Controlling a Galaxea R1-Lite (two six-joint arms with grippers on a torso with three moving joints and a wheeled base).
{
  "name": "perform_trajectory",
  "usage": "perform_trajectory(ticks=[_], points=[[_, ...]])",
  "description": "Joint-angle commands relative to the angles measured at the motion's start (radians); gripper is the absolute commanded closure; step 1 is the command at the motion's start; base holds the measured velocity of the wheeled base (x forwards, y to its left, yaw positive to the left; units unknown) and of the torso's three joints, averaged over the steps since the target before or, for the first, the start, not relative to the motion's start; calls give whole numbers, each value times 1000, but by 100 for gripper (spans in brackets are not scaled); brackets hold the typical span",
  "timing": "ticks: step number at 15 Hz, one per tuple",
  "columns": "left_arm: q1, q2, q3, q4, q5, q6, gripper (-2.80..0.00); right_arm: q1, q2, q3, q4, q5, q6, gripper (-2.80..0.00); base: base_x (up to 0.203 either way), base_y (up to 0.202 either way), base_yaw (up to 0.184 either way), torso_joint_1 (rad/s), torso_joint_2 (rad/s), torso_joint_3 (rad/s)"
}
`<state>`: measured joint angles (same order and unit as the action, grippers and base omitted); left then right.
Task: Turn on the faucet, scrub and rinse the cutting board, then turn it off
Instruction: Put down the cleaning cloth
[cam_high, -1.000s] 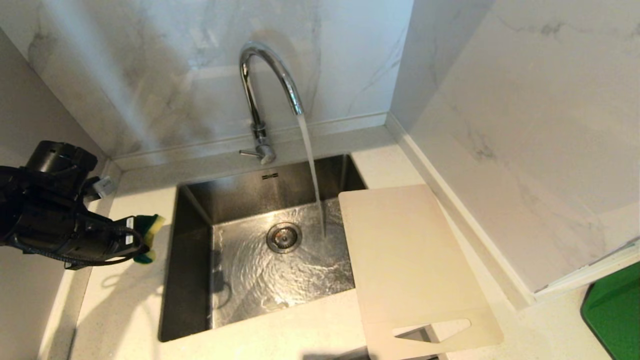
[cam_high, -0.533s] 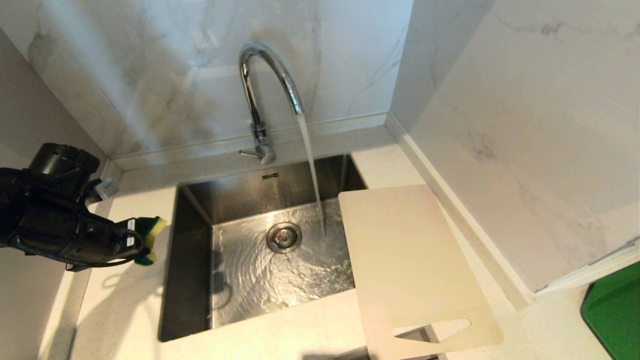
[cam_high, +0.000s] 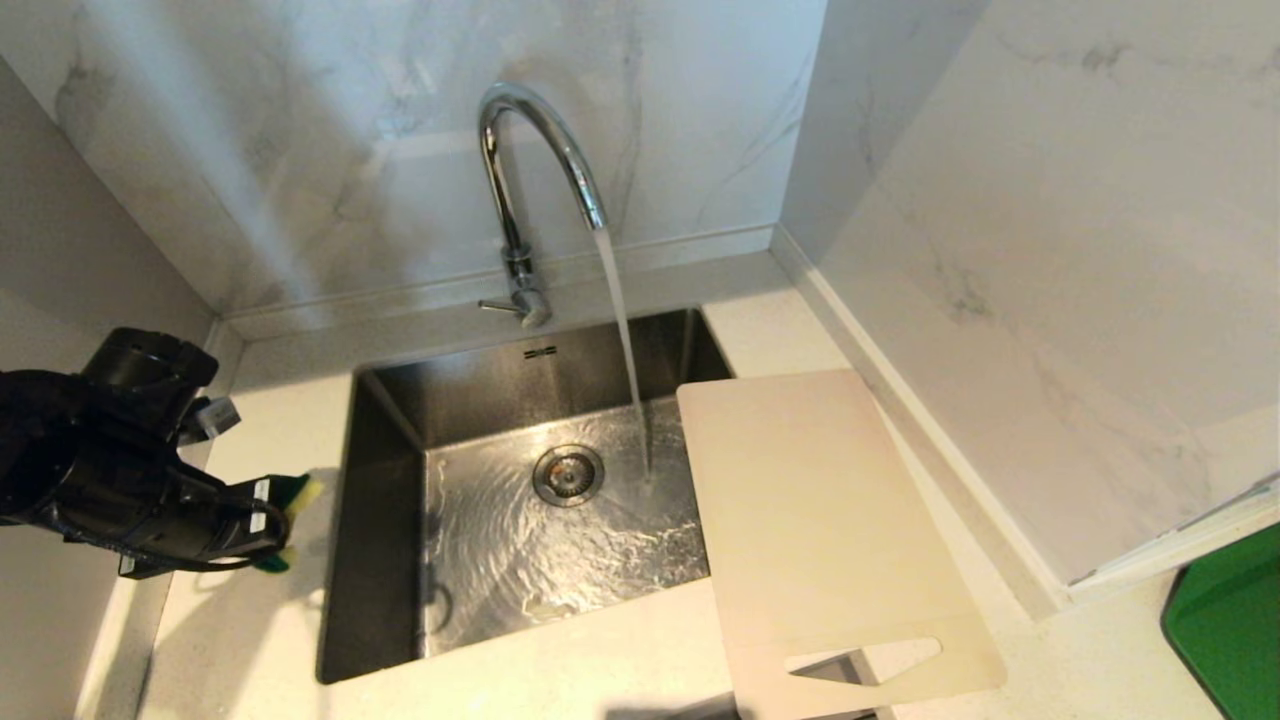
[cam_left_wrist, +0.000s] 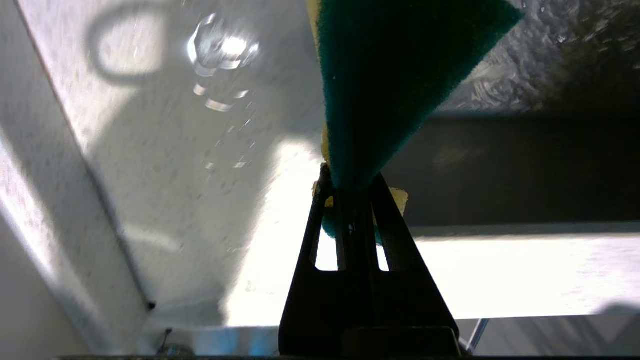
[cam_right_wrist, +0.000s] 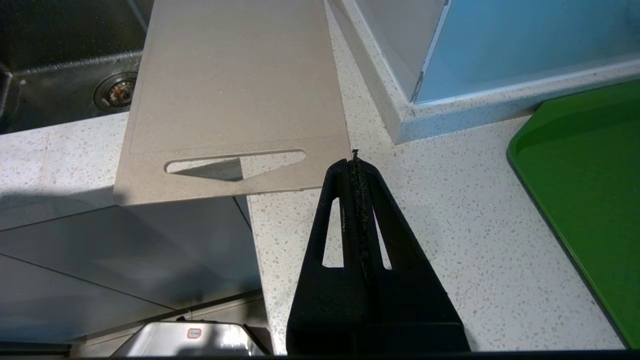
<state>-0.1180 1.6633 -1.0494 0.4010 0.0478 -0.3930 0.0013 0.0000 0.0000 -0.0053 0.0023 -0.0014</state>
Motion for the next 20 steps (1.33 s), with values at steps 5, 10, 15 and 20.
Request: perform_trajectory(ticks=[5, 10, 15, 20], points=[[100, 67, 77, 61, 40, 10, 0, 0, 2, 1, -2, 2, 0, 0, 0, 0, 0, 0, 0, 0], [99, 73, 118, 55, 28, 9, 0, 0, 0, 2, -2, 2, 0, 0, 0, 0, 0, 0, 0, 0], [100, 110, 143, 26, 27, 5, 0, 0, 0, 1, -2, 2, 0, 0, 0, 0, 0, 0, 0, 0], [98, 120, 159, -11, -23, 5, 0, 0, 0, 0, -2, 2, 0, 0, 0, 0, 0, 0, 0, 0]])
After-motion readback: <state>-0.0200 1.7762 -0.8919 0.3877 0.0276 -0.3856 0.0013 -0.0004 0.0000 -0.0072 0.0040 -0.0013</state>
